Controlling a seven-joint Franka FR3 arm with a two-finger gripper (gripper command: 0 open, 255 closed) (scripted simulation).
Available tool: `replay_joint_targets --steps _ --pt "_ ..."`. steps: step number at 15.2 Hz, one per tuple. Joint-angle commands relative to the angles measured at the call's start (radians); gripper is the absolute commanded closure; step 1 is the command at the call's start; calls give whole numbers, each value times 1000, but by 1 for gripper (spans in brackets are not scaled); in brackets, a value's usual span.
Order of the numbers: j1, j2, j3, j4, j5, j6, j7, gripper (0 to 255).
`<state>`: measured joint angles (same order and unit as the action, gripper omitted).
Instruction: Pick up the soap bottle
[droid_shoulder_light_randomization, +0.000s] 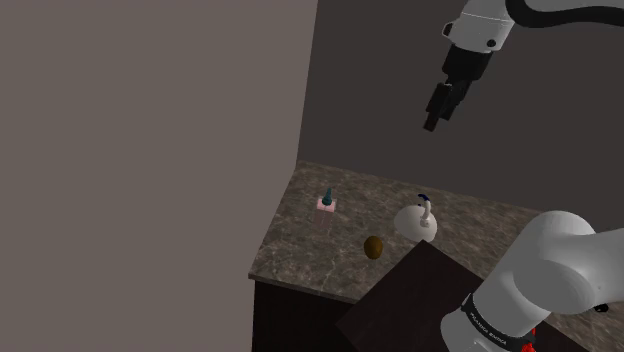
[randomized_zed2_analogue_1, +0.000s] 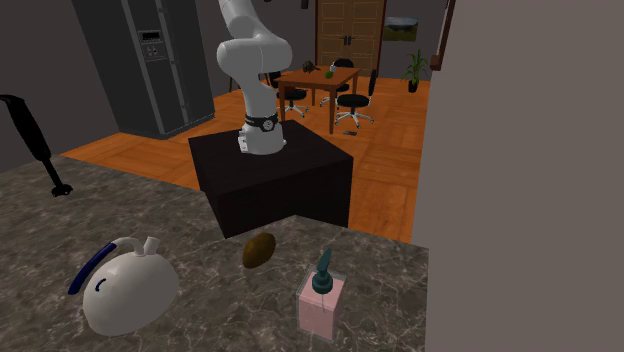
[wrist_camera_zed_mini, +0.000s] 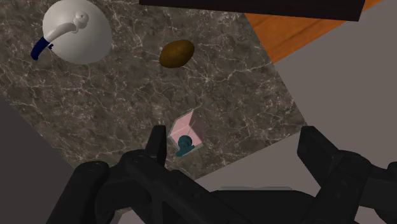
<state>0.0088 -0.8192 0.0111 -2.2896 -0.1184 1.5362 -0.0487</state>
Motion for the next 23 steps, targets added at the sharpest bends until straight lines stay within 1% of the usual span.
replay_joint_targets --steps 1,7,12,17,23 --pt "0 0 0 0 0 0 0 0" --pt "1 111 -36 -94 -38 202 -42 0" --pt "-2 240 -64 -136 -68 370 -74 0" --pt "-7 399 -88 -141 -96 532 -101 0" --pt "-13 617 -111 -100 -124 708 -131 0"
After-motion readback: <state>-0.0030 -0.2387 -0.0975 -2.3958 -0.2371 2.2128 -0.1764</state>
